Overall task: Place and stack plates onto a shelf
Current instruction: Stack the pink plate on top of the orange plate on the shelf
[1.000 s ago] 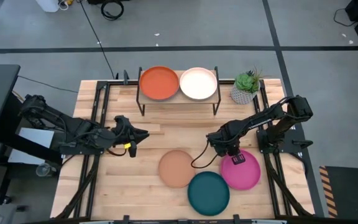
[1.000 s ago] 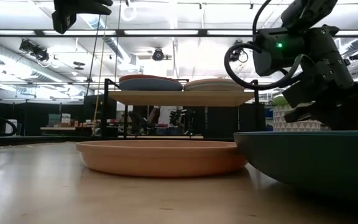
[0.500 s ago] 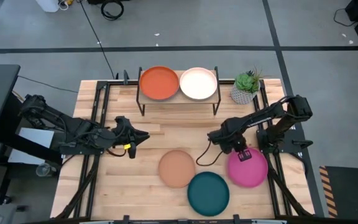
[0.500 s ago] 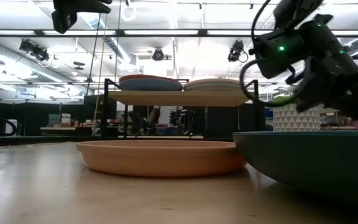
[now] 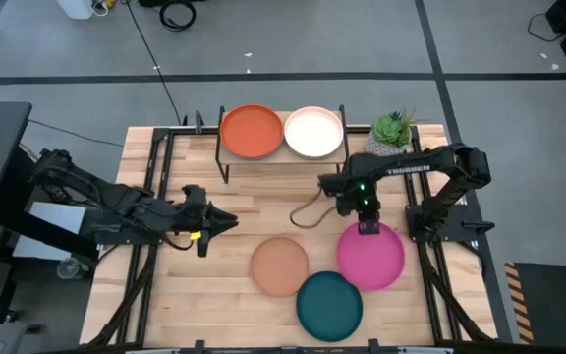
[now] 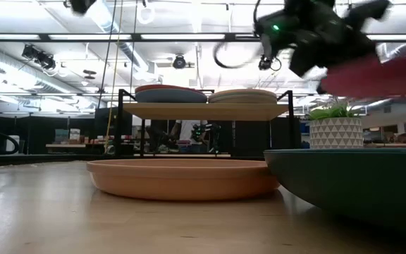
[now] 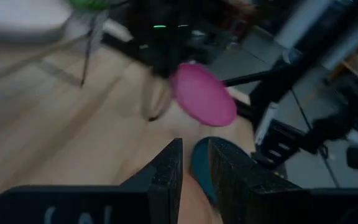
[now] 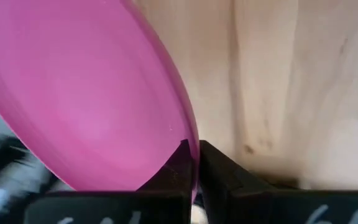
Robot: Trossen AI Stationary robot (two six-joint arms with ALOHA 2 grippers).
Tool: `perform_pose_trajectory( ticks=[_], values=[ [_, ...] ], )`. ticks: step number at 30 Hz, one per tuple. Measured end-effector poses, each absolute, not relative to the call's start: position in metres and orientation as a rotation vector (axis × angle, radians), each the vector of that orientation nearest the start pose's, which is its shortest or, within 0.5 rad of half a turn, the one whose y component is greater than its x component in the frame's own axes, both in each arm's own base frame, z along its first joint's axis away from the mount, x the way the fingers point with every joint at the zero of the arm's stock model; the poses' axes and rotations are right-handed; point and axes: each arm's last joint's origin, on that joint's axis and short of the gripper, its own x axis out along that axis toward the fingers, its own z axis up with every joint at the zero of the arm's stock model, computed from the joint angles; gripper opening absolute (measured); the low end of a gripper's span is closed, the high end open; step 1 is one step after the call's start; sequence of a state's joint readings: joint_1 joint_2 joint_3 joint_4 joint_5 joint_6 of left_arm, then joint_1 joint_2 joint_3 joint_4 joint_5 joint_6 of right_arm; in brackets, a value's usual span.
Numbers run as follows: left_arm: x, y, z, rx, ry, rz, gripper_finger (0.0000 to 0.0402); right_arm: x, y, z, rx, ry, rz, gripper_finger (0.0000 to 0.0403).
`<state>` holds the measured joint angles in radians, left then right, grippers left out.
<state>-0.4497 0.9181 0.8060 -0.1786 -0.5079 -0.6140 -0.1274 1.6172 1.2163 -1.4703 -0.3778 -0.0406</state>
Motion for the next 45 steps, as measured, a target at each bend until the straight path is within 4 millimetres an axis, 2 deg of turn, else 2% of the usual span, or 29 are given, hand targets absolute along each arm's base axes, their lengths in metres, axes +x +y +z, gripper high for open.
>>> perform_pose_trajectory(
  ticks=[7,14,19,26,36,40,45],
  values=[
    [0.204,-0.087,0.347,-0.015,0.227,0.048,0.0086,0.265,-0.052,0.273,0.776,1.617,0.155,0.0025],
    [0.239,-0.106,0.347,0.474,0.285,-0.023,0.0136,0.266,-0.064,0.286,1.055,1.513,0.208,0.0023],
    [0.262,-0.117,0.334,0.804,0.356,-0.004,0.0181,0.267,-0.064,0.288,1.152,1.494,0.236,0.0025],
    [0.294,-0.124,0.320,1.003,0.328,0.037,0.0215,0.274,-0.061,0.288,1.202,1.447,0.265,0.0024],
    [0.322,-0.122,0.298,1.269,0.357,0.049,0.0219,0.285,-0.054,0.290,1.243,1.381,0.327,0.0024],
    [0.326,-0.124,0.297,1.360,0.333,0.051,0.0202,0.286,-0.053,0.290,1.246,1.388,0.328,0.0024],
    [0.326,-0.124,0.297,1.419,0.329,0.029,0.0151,0.286,-0.052,0.290,1.249,1.385,0.336,0.0024]
  ],
)
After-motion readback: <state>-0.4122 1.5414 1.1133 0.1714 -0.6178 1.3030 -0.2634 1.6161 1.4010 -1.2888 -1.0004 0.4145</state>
